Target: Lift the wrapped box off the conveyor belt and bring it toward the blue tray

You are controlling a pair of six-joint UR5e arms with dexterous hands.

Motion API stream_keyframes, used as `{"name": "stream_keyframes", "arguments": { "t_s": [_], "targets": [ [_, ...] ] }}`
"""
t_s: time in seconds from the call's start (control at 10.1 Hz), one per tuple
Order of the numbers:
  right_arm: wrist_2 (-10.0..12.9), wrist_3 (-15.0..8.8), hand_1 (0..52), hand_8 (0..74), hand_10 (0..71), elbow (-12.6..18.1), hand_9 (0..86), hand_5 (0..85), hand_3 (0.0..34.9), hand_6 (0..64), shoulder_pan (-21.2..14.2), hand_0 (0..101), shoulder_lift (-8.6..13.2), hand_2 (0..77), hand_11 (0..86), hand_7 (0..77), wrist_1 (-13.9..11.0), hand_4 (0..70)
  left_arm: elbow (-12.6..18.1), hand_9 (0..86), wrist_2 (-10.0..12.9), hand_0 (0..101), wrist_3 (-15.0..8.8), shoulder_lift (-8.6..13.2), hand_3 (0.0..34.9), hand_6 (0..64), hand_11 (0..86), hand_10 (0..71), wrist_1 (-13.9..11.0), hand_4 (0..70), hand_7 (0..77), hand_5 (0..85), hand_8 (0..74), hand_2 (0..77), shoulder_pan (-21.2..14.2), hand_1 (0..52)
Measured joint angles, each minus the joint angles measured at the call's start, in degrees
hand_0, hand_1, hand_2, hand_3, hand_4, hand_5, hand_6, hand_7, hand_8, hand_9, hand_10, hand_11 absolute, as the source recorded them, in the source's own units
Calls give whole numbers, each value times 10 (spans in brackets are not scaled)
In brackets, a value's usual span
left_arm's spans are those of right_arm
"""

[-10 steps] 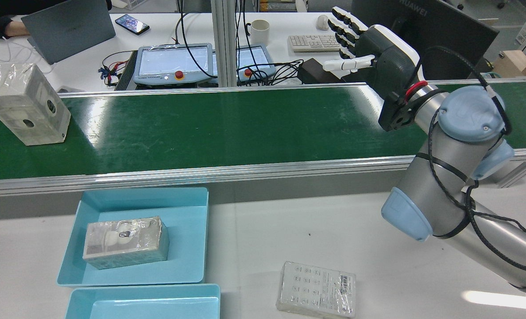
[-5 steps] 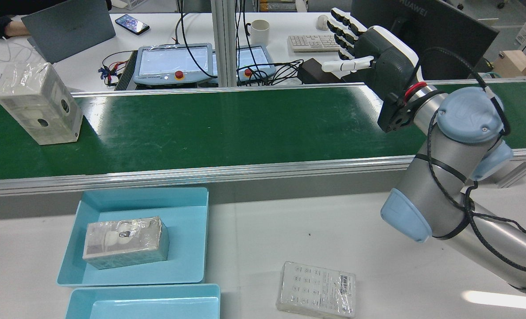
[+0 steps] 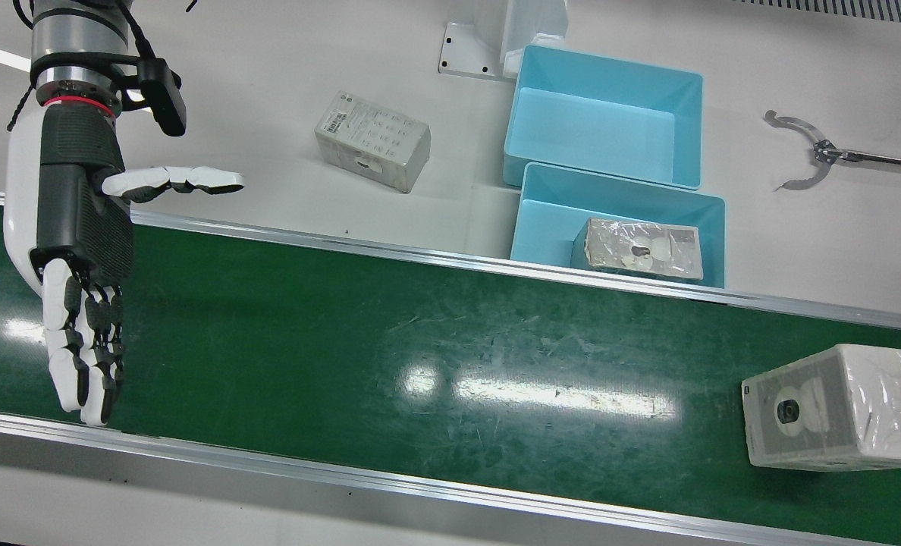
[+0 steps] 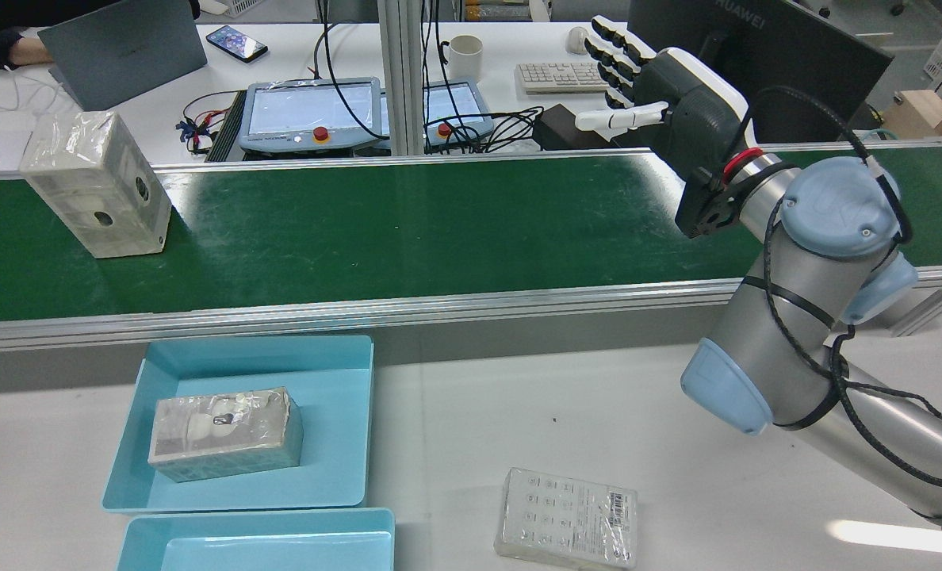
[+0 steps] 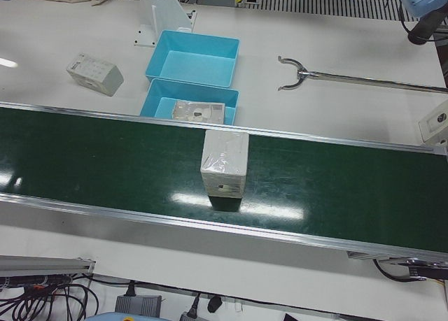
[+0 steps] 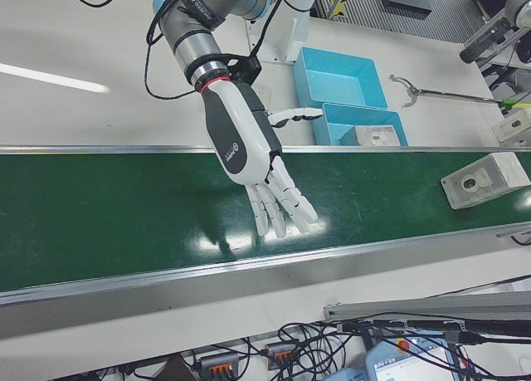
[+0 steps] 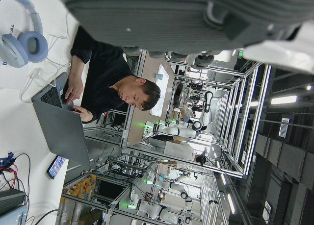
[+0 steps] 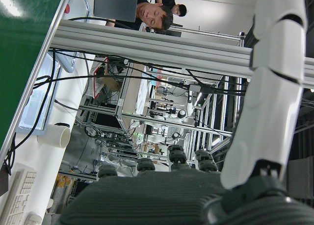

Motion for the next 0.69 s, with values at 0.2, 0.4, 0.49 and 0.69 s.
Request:
{"name": "stream_keyframes", "arguments": {
  "t_s": [0.2, 0.4, 0.49, 0.69],
  "targets": [
    [0, 0, 115, 5, 0, 0, 16, 98, 156, 0, -1, 443, 0, 120, 5, 5, 0, 0, 0, 0, 0, 0, 0, 0, 0, 0, 0, 5, 0, 0, 5, 11, 0, 5, 0, 0],
    [0, 0, 115, 5, 0, 0, 16, 98, 156, 0, -1, 443, 0, 125, 5, 5, 0, 0, 0, 0, 0, 0, 0, 0, 0, 0, 0, 0, 0, 0, 0, 11, 0, 11, 0, 0],
    [0, 0, 115, 5, 0, 0, 16, 98, 156, 0, -1, 443, 0, 125, 5, 5, 0, 0, 0, 0, 0, 0, 0, 0, 0, 0, 0, 0, 0, 0, 0, 11, 0, 11, 0, 0],
    [0, 0, 115, 11, 0, 0, 16, 98, 156, 0, -1, 443, 0, 125, 5, 5, 0, 0, 0, 0, 0, 0, 0, 0, 0, 0, 0, 0, 0, 0, 0, 11, 0, 5, 0, 0]
  ]
}}
